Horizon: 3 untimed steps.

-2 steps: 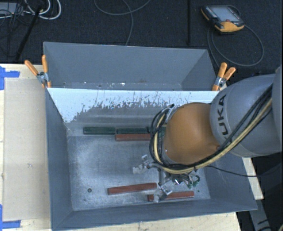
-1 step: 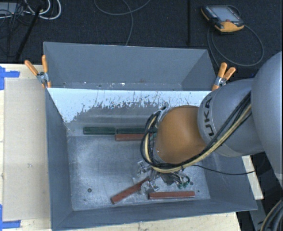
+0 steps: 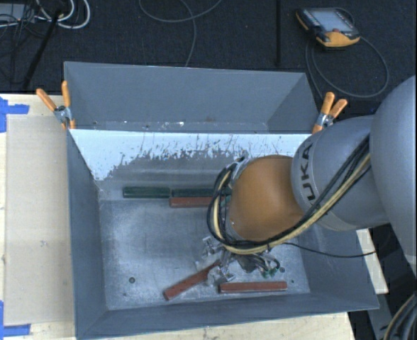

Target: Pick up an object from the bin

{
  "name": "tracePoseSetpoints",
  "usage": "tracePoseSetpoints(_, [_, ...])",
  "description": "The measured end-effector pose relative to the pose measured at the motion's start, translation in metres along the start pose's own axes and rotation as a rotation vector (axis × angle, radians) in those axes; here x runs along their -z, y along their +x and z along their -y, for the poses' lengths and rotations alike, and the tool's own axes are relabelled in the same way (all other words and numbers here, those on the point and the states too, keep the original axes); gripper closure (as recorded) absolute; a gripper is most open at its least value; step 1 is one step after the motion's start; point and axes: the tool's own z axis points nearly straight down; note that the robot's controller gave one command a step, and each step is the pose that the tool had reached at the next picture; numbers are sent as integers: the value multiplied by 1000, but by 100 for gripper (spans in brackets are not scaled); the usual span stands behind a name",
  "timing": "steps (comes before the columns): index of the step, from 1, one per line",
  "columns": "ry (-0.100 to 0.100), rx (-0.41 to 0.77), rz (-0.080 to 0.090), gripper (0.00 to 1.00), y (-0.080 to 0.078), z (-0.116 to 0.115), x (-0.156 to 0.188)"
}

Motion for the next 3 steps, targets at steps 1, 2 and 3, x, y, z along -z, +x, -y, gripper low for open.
tracePoseSetpoints(1, [2, 37, 2, 100, -41, -86, 44])
tracePoseSetpoints(2, [2, 38, 2, 100, -41, -86, 44])
tracePoseSetpoints(3, [2, 27, 0, 100, -48, -84, 77])
